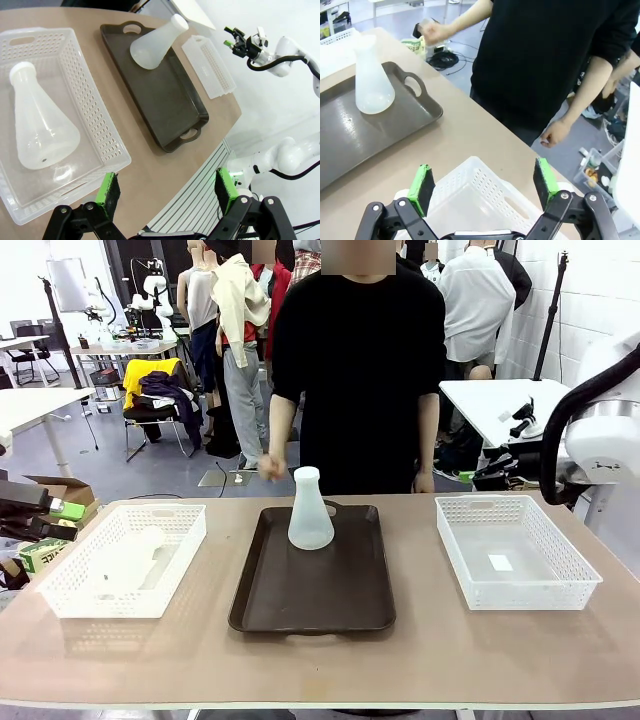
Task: Prepare the laboratory tools.
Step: Pick up the Big flask that the person points to.
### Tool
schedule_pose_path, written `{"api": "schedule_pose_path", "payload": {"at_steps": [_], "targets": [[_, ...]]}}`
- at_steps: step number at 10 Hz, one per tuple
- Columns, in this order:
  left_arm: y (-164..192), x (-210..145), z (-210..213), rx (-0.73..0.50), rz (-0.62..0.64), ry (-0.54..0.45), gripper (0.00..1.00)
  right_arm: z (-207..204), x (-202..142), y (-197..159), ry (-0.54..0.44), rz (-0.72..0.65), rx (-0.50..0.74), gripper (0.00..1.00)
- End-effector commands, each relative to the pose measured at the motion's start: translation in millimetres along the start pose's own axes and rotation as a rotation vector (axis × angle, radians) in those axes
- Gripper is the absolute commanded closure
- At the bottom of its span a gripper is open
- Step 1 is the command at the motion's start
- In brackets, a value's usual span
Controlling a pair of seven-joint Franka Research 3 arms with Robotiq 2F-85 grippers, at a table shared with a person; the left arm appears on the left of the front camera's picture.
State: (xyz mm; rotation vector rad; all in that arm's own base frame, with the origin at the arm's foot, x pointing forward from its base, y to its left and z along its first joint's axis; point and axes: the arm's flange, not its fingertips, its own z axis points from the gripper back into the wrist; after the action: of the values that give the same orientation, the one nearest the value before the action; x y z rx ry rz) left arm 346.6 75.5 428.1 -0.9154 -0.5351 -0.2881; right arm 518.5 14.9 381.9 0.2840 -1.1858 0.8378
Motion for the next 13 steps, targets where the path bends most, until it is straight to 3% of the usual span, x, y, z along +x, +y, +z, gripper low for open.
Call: {"api": "schedule_pose_path", "payload": {"at_steps": [1, 13], "targets": [[1.8, -1.0, 0.2, -0.02, -0.019, -0.02, 0.0, 2.7, 7.2, -1.0, 0.0, 0.005, 0.006, 0.0], [1.8, -1.0, 0.2, -0.02, -0.019, -0.02, 0.0, 2.7, 7.2, -1.0, 0.0, 0.005, 0.006, 0.0]]}}
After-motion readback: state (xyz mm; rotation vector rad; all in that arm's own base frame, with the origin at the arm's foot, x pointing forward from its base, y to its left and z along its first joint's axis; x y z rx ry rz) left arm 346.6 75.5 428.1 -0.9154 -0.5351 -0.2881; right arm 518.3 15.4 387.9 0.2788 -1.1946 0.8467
